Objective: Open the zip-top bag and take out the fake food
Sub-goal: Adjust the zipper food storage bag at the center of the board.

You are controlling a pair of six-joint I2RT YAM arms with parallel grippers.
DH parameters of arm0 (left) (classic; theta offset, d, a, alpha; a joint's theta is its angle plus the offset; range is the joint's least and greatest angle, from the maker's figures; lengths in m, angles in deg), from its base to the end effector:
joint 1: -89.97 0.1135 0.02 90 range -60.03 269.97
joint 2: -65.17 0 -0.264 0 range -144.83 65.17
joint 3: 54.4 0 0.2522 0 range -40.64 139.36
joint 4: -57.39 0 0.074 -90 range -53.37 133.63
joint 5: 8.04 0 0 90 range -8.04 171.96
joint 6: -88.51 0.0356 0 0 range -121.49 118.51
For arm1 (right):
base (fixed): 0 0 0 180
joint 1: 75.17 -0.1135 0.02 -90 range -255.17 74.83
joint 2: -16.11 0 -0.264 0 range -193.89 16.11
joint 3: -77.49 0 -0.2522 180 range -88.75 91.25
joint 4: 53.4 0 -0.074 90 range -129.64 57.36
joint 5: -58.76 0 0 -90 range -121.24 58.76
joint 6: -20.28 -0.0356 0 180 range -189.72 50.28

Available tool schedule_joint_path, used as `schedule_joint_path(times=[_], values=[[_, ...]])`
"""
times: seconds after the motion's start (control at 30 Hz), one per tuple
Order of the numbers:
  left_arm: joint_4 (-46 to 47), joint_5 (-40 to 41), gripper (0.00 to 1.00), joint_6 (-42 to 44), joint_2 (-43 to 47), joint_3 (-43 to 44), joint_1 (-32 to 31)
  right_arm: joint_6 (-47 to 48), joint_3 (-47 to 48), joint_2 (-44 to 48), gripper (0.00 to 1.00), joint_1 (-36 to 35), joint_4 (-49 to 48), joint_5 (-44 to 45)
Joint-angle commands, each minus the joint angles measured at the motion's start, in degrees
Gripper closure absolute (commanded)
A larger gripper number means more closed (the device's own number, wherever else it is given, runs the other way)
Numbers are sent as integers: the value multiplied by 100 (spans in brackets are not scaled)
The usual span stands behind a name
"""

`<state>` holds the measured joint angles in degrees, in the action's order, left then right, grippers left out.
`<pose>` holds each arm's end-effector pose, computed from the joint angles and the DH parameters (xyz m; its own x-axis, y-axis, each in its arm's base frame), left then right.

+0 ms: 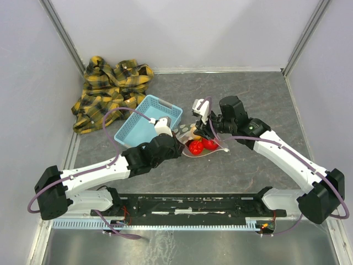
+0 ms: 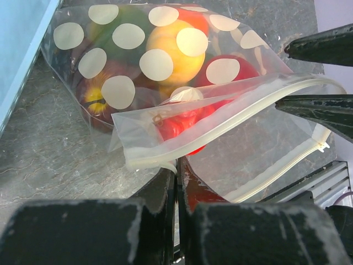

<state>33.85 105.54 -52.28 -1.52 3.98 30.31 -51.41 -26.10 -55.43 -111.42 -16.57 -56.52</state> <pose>0.1414 -0.2135 0.2632 -0.6484 -0.2980 -0.7005 0.1850 0.8309 -0.5247 0.2150 0.1765 0.3291 -0.1455 -0.4589 -0.8765 -0.9191 0.3906 -0.0519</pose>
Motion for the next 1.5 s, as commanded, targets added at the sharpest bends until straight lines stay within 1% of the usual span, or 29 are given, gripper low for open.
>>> schedule_joint_path(times=[0.0,0.03,0.1,0.2,0.23,0.33,0.4,0.47,0.57,0.73,0.83,0.97,1.1,1.17,1.23,1.37,1.47], values=[[175,115,96,239,99,227,-25,248,228,78,58,-106,153,326],[170,113,96,244,99,222,-21,285,237,86,59,-119,202,440],[170,113,96,254,106,210,-26,335,246,108,65,-139,257,532],[182,108,96,271,104,187,-26,341,248,155,79,-161,194,530],[200,109,96,302,100,187,-23,333,233,168,82,-168,151,520],[312,152,97,596,97,223,-15,281,178,204,94,-207,30,614],[408,235,97,939,80,276,4,202,147,260,98,-216,-41,817],[571,154,97,1304,32,357,94,54,79,365,98,-219,-177,1162],[852,-379,97,1734,-154,593,388,-188,-58,585,98,-218,-461,1694],[890,-1288,97,2310,-902,1444,850,-623,-227,1019,98,-216,-956,2544],[983,-2124,97,2544,-1384,2003,1221,-753,-216,1245,99,-223,-1093,2935],[1361,-3230,97,2739,-1792,2454,1657,-768,-138,1404,98,-220,-1030,3276],[1487,-3893,97,2856,-2199,2704,1864,-754,-338,1517,98,-216,-1106,3250],[1408,-4084,97,2897,-2307,2629,1932,-839,-540,1405,98,-217,-1165,3060],[1304,-4171,97,2923,-2322,2355,2013,-995,-776,1229,98,-218,-1321,2813],[1094,-3887,97,2965,-1983,1537,2267,-1510,-1316,945,98,-219,-1968,2372],[885,-3643,97,3018,-1667,1060,2309,-1903,-1526,711,99,-216,-2396,2011]])
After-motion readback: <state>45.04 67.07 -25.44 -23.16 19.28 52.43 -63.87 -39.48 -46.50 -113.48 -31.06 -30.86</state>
